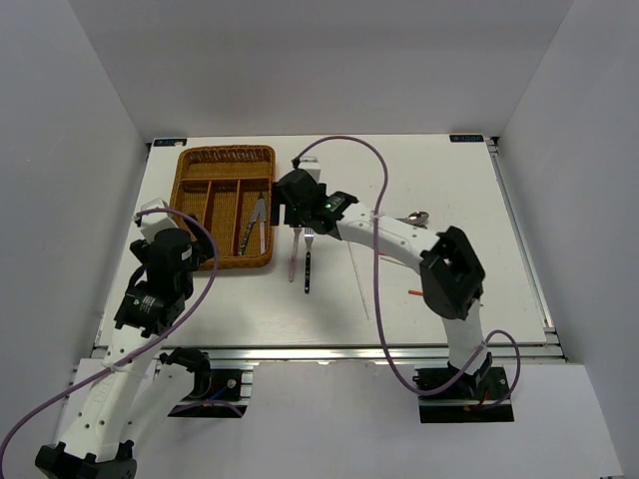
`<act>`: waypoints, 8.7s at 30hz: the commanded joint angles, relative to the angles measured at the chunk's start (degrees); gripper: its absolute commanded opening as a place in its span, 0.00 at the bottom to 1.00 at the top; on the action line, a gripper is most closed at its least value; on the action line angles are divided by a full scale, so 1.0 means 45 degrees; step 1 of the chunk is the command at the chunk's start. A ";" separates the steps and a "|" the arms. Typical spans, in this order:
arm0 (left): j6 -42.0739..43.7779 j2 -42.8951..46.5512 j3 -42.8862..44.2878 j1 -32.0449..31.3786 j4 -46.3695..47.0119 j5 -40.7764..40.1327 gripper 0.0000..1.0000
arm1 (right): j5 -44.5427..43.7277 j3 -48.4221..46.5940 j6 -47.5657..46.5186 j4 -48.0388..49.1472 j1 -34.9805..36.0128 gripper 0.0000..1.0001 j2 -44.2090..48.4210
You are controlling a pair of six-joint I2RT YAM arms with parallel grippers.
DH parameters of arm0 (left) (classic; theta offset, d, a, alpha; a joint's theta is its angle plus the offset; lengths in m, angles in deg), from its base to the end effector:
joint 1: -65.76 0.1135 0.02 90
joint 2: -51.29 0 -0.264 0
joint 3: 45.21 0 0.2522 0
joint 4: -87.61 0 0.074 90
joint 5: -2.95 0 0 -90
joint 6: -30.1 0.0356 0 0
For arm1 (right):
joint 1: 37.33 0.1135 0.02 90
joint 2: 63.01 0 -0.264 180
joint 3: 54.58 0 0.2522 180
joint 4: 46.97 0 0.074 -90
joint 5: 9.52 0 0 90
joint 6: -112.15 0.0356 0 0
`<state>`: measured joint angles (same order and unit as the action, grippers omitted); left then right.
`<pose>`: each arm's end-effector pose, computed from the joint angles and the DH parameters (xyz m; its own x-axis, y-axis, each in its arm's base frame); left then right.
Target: Sort the eating utensils into containers
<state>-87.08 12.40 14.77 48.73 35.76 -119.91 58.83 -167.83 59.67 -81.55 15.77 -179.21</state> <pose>0.1387 -0.0223 0.3169 -0.3438 -0.2960 -0.8912 -0.4011 0.9044 -0.1457 0.2947 0.3706 0.2722 -0.6358 0.0960 -0.7659 -0.2274 0.9249 0.3047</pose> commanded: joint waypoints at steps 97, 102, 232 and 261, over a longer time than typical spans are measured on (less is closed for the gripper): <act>0.2327 -1.5047 0.9826 0.2243 0.0027 0.2870 0.00 | 0.0611 0.9860 -0.1911 0.1813 -0.0726 0.89 1.0297; 0.2213 -1.5458 0.9712 0.2341 -0.0091 0.2596 0.17 | 0.1138 0.9355 -0.1853 0.2029 -0.0804 0.89 0.9204; 0.1040 -0.3020 0.1256 0.3239 0.1743 0.3769 0.98 | 0.2565 0.8943 -0.3396 -0.0198 -0.2679 0.61 0.6003; -0.1475 -0.2744 -0.1498 0.2343 0.6068 1.3526 0.98 | 0.5254 0.8219 -0.2773 0.1537 -0.2484 0.00 0.4955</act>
<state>-87.23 -0.04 10.60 60.73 51.87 -77.22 75.73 -131.72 44.69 -80.26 4.32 -164.91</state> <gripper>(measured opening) 0.982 0.022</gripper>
